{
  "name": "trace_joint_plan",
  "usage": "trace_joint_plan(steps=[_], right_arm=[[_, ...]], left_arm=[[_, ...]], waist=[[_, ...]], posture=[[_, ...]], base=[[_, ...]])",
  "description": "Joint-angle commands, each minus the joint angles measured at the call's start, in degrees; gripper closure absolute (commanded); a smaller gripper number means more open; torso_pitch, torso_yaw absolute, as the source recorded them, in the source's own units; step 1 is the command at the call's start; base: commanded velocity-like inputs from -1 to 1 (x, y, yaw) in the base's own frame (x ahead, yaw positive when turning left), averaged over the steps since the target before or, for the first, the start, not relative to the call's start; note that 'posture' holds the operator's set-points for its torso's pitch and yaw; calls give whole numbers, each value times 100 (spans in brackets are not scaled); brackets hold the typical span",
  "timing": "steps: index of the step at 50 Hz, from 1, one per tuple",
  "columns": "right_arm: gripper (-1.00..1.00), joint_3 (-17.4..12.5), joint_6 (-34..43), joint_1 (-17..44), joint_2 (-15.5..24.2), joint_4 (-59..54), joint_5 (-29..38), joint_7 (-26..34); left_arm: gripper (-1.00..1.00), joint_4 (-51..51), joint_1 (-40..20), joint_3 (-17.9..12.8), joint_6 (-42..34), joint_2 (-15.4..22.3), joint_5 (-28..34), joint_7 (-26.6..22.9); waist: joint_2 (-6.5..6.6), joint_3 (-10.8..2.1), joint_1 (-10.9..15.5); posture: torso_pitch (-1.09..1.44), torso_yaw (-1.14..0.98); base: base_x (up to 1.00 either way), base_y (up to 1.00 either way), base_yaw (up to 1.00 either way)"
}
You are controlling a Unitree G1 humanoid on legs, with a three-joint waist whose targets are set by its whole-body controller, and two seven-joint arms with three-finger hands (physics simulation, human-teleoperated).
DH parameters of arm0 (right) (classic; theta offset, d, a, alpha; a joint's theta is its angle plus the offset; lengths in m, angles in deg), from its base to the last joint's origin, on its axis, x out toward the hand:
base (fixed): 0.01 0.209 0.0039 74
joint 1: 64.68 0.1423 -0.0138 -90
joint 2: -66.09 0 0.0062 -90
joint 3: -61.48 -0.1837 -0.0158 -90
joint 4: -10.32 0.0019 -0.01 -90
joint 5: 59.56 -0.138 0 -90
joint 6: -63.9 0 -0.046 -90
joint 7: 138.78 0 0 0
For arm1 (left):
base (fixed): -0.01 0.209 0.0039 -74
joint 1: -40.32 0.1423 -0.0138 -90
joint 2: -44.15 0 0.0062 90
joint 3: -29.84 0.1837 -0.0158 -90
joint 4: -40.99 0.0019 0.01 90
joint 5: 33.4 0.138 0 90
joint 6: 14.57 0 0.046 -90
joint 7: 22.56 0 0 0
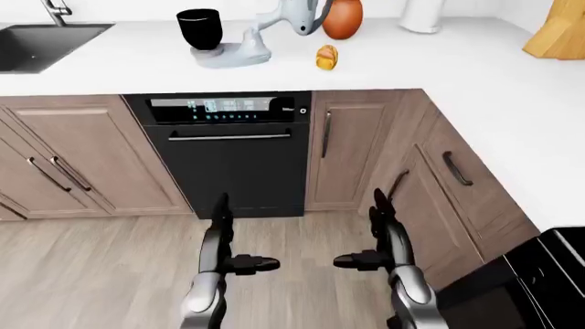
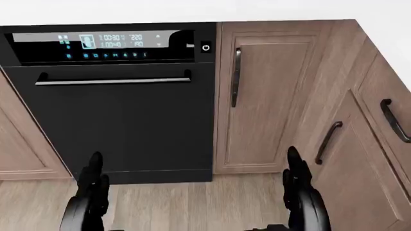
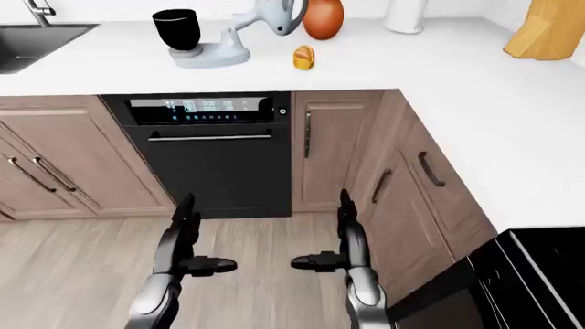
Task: Place the bread in the stand mixer bowl.
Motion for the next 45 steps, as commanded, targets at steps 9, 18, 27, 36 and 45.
trace_joint_plan(steps=[9, 18, 27, 36, 45], right_arm=[[-100, 115, 16, -36, 26, 1575, 266, -125], [-100, 41, 393, 230, 51, 1960, 431, -132], [-100, -22, 2090, 448, 113, 3838, 780, -113], [-100, -193, 2723, 675, 178, 4845, 935, 49], [-100, -295, 2516, 707, 183, 4802, 718, 7]], left_arm=[[-100, -825, -44, 30, 430, 15, 196, -9], [-100, -1626, -401, 102, -479, 21, 323, 20], [-100, -2331, -698, 148, -1152, 21, 487, 79], [-100, -3421, -805, 69, -1979, 53, 447, 34], [-100, -3916, -838, 94, -2348, 40, 430, 119]], waist=[[-48, -420, 48], [-32, -501, 49], [-36, -545, 59], [-47, -496, 56], [13, -371, 45]], posture=[[0, 0], [0, 0], [0, 0], [0, 0], [0, 0]], base=[[0, 0, 0], [0, 0, 0], [0, 0, 0], [0, 0, 0], [2, 0, 0]])
